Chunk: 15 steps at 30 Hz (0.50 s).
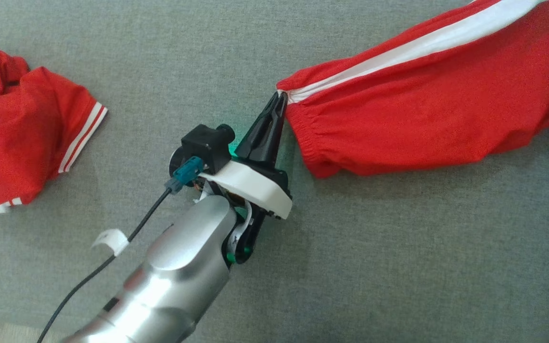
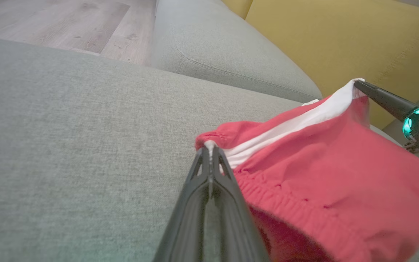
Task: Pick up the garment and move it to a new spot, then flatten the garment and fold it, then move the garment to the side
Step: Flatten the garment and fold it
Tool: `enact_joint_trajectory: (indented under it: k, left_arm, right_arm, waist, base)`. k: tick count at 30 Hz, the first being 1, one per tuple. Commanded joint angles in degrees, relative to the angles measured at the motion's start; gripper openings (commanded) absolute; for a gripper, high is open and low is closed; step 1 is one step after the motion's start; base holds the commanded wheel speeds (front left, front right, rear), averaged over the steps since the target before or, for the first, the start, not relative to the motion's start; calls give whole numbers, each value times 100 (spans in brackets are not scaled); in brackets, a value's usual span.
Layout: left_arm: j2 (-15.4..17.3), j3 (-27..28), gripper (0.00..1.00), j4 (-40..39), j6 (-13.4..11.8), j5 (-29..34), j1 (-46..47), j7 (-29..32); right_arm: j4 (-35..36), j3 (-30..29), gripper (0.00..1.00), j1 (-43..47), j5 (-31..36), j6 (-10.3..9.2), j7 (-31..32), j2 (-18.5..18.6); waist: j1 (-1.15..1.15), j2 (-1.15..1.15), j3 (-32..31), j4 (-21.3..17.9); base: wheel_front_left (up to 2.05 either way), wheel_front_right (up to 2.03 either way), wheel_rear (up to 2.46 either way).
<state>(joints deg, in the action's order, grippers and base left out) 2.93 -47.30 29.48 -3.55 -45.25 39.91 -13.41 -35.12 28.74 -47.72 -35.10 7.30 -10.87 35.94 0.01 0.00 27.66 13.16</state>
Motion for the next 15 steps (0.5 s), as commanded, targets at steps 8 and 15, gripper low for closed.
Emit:
enact_joint_trajectory:
  k: [8, 15]
  left_arm:
    - [24, 1002, 100, -1008, -536, 1473, -400, -156]
    - [6, 1593, 100, -1946, -853, 2652, -1264, -158]
  right_arm:
    - [-203, 534, 100, 386, -771, 19, -281, 219]
    - [-1074, 604, 100, 511, -912, 19, -120, 169]
  waist:
    - [-1, 0, -241, -35]
    - [-1, 0, -396, 171]
  base:
    - [0, 0, 0]
    - [0, 0, 0]
